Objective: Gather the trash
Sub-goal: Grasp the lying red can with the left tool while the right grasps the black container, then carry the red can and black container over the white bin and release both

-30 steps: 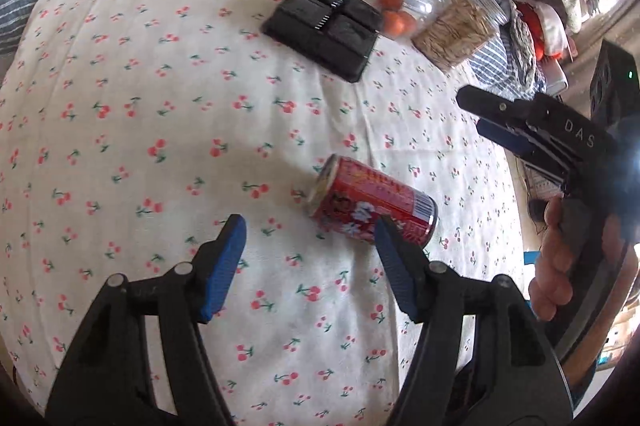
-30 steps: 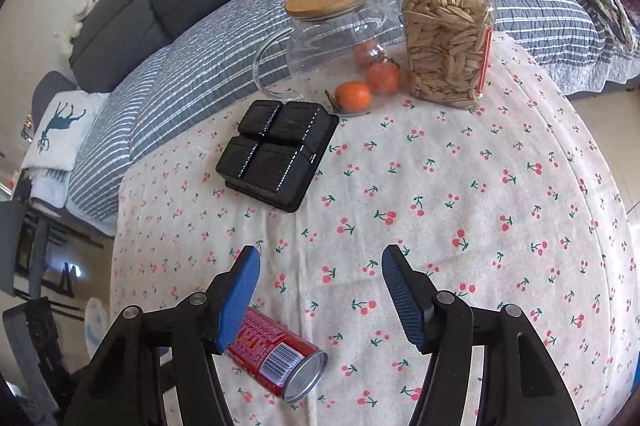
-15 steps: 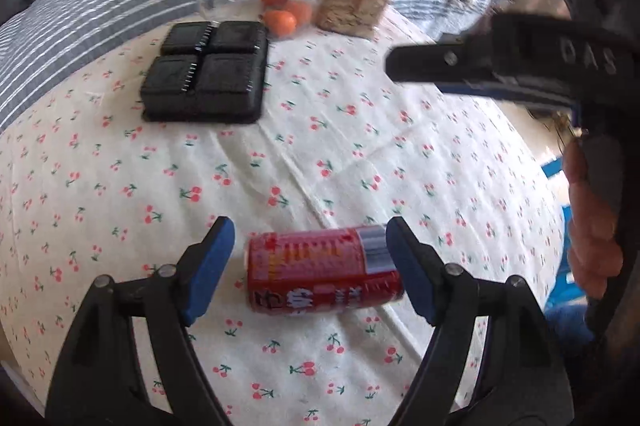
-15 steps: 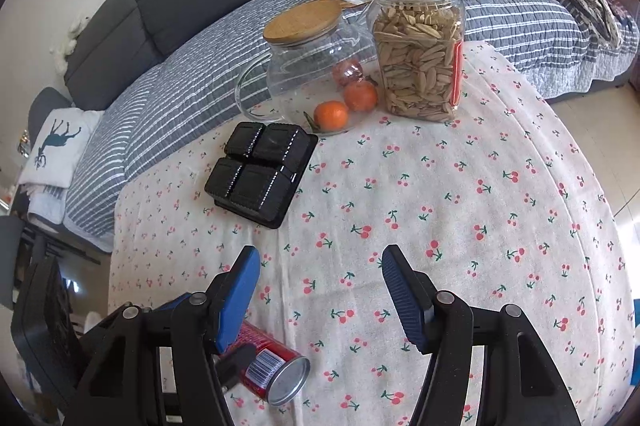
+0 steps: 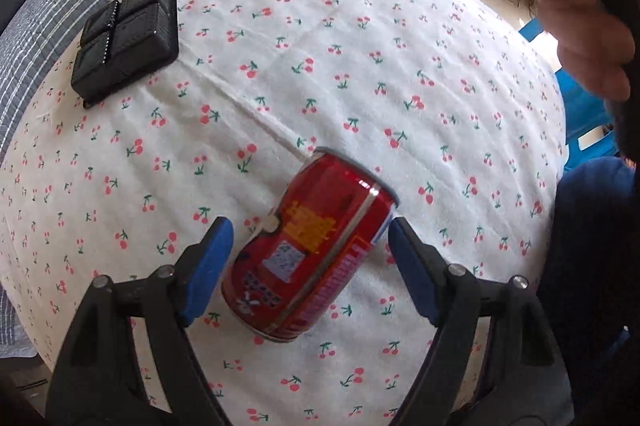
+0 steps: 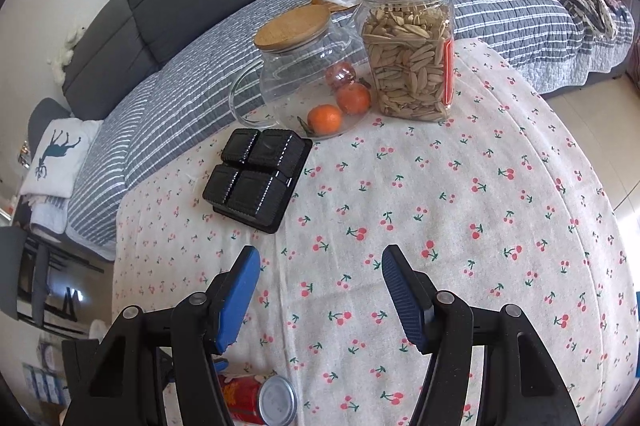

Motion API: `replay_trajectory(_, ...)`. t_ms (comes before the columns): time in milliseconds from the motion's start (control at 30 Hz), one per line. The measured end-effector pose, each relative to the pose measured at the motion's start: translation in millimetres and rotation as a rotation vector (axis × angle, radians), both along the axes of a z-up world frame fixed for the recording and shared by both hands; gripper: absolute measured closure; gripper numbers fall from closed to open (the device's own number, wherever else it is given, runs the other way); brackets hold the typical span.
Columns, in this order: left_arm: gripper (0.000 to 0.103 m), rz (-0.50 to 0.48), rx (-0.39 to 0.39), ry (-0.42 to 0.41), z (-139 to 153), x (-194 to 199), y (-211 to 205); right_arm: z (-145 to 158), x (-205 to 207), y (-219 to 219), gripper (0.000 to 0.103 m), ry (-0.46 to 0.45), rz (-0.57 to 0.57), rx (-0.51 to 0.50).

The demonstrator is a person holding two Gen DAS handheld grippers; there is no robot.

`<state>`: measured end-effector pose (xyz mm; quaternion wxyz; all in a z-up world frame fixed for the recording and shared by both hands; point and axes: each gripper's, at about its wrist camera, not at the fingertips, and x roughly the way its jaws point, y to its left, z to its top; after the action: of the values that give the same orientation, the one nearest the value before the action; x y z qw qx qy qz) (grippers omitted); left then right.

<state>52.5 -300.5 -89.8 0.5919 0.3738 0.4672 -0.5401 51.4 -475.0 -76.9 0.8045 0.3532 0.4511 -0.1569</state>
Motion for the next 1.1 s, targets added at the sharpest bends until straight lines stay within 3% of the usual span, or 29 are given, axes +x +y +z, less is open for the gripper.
replay_trajectory(100, 0.041, 0.023, -0.014, -0.014, -2, -2, 5, -4, 3, 0, 0.038, 0.003, 0.008, 0.012)
replay_trajectory(167, 0.044, 0.065, -0.024, -0.013, -1, 0, 10, -9, 7, 0, 0.038, 0.0, 0.017, 0.042)
replay_trajectory(367, 0.045, 0.293, -0.023, -0.046, 6, 35, 35, -36, 29, 1, 0.038, 0.02, 0.021, 0.138)
replay_trajectory(600, 0.045, 0.546, -0.024, -0.078, 11, 82, 90, -57, 69, 6, 0.038, -0.049, 0.007, 0.266)
replay_trajectory(733, 0.045, 0.622, -0.032, -0.072, 9, 98, 116, -67, 94, 7, 0.038, -0.019, -0.018, 0.213)
replay_trajectory(900, 0.045, 0.647, -0.037, -0.051, 4, 110, 132, -78, 122, 5, 0.038, -0.004, -0.084, 0.251)
replay_trajectory(1033, 0.045, 0.661, -0.029, -0.055, 3, 115, 140, -79, 143, 12, 0.038, 0.042, -0.103, 0.12)
replay_trajectory(1100, 0.045, 0.68, -0.038, -0.044, 5, 119, 144, -88, 146, 11, 0.034, 0.03, -0.101, 0.13)
